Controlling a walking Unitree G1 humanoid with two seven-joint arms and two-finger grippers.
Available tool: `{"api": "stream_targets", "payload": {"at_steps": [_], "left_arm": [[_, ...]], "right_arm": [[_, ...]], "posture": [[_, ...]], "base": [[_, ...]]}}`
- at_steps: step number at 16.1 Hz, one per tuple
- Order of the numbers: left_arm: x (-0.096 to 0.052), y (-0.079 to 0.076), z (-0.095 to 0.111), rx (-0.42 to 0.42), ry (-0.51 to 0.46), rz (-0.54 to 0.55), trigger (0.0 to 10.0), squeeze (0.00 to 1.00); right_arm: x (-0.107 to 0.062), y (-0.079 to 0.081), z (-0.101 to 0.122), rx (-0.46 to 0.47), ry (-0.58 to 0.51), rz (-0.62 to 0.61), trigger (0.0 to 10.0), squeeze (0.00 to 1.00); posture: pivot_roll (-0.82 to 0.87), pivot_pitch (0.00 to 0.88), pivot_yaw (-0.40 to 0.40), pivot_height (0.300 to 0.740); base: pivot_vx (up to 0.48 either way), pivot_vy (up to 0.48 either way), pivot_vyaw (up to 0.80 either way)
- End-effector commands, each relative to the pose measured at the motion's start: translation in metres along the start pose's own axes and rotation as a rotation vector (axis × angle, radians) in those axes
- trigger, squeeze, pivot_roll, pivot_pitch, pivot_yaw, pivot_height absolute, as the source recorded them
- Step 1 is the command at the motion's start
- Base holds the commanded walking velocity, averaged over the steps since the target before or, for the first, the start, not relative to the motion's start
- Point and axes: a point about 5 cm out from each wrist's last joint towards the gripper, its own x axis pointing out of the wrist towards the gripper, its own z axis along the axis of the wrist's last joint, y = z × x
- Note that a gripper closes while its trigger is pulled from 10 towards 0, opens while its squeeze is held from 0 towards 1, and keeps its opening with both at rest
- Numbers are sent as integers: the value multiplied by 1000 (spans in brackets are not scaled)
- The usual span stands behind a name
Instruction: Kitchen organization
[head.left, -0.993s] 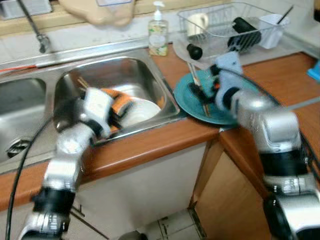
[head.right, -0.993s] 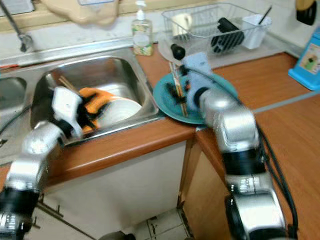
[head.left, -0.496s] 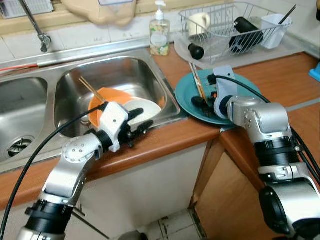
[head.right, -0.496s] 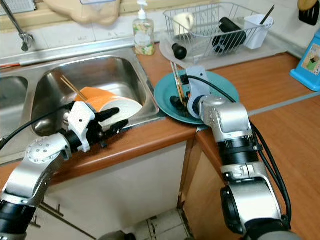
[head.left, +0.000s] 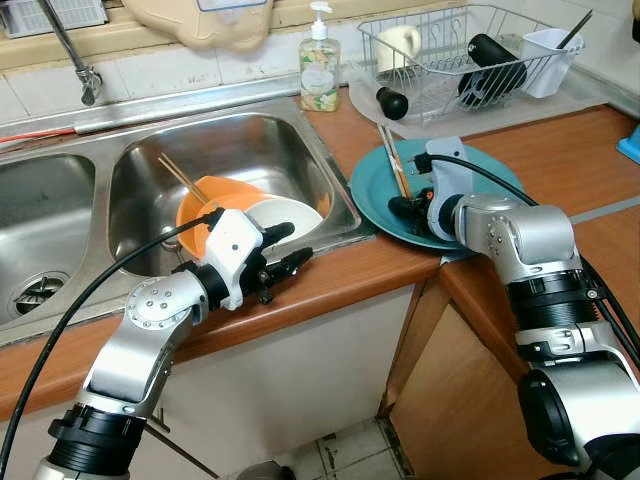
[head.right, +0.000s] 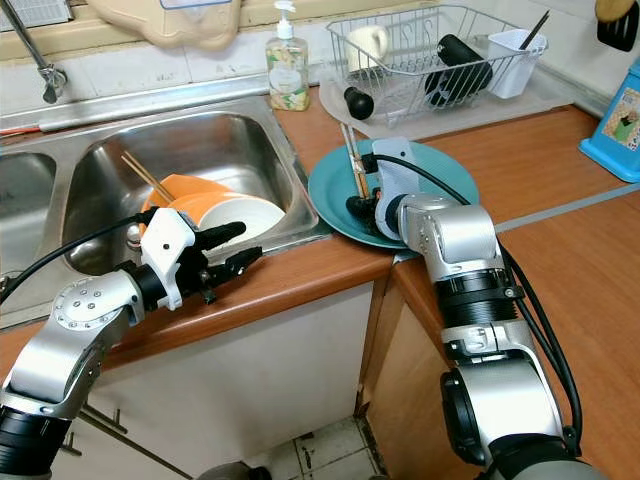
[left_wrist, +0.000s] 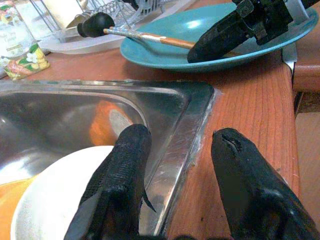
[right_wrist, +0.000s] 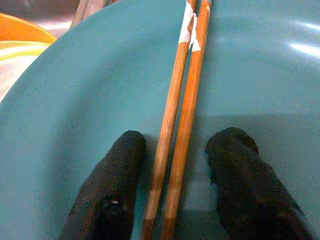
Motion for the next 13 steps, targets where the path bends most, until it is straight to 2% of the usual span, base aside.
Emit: {"api": "stream_targets", "payload": {"at_steps": [1, 9, 10, 13], "left_arm": [[-1, -2, 0, 11, 18, -17, 10000, 0], [2, 0, 0, 3, 21, 0, 10000, 0], [3, 1, 0, -29, 18, 7, 10000, 1000], [6, 4, 4, -40, 0, 29, 10000, 1000]], "right_arm": [[0, 2, 6, 8, -11, 12, 0, 0], [1, 0, 4, 30, -34, 11, 0, 0], [1, 0, 4, 36, -38, 8, 0, 0], [-1, -3, 5, 50, -62, -2, 0, 0]], "posture": [[-123, 0, 68, 740], [-123, 0, 73, 740], [-123, 0, 74, 740], [-123, 0, 77, 740]], "base": [[0, 0, 0], [0, 0, 0], [0, 0, 0], [0, 0, 0]]}}
